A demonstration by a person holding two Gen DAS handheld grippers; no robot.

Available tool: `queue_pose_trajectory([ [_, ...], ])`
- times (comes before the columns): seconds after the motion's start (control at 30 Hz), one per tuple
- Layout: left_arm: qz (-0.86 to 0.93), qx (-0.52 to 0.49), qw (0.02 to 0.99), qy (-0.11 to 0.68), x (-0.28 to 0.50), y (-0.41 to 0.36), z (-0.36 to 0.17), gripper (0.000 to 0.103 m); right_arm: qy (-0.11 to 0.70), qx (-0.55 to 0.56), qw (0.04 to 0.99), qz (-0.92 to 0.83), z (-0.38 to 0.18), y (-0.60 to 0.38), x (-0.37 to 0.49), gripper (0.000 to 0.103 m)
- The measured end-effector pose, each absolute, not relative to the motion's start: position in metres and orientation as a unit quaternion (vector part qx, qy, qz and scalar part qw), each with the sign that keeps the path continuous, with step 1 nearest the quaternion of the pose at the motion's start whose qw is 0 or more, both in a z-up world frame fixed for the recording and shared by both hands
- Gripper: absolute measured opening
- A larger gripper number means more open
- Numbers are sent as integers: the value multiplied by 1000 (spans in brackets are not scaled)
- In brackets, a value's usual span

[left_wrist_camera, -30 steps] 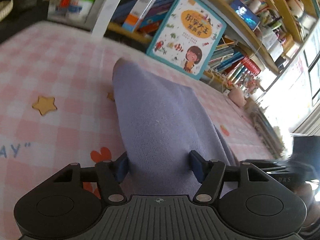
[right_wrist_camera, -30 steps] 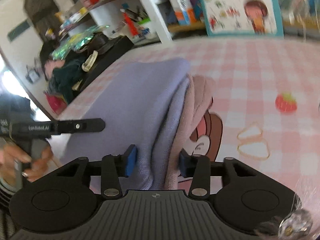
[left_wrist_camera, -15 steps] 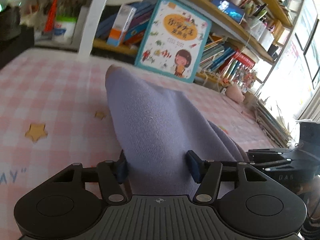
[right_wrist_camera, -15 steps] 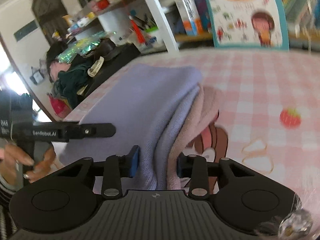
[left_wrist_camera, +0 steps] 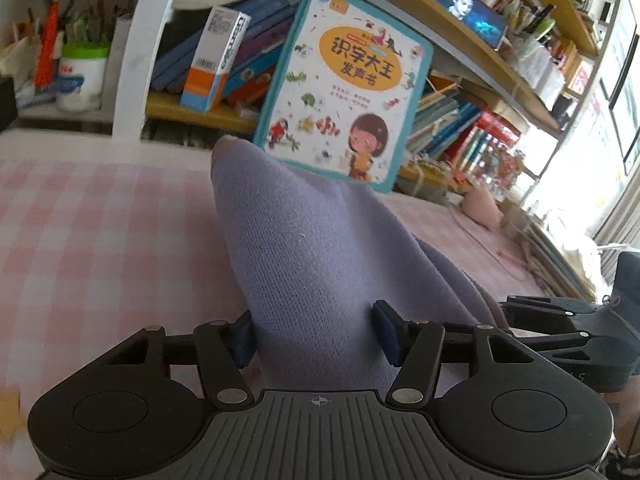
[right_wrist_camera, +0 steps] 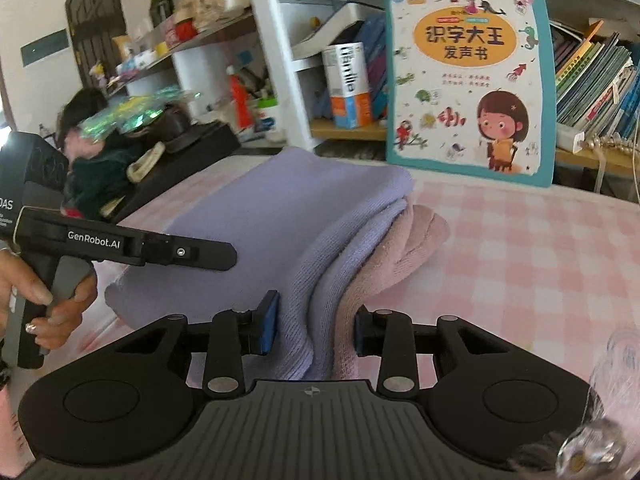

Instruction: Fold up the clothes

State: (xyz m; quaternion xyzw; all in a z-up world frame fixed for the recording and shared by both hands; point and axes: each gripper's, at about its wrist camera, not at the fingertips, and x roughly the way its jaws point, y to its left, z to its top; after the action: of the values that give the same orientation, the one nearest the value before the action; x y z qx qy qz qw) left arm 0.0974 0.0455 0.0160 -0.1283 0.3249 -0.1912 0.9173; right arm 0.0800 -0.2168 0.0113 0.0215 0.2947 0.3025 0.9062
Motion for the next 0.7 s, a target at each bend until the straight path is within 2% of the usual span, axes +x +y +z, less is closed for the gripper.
queue_pose_trajectory([
  [0.33, -174, -96, 934, 295, 180, 27, 14, 58, 277, 24, 922, 271, 2, -229, 168, 32],
  [0.7, -168, -187, 922, 296, 206, 41, -14, 62, 276, 106, 919, 261, -15, -251, 198, 37],
])
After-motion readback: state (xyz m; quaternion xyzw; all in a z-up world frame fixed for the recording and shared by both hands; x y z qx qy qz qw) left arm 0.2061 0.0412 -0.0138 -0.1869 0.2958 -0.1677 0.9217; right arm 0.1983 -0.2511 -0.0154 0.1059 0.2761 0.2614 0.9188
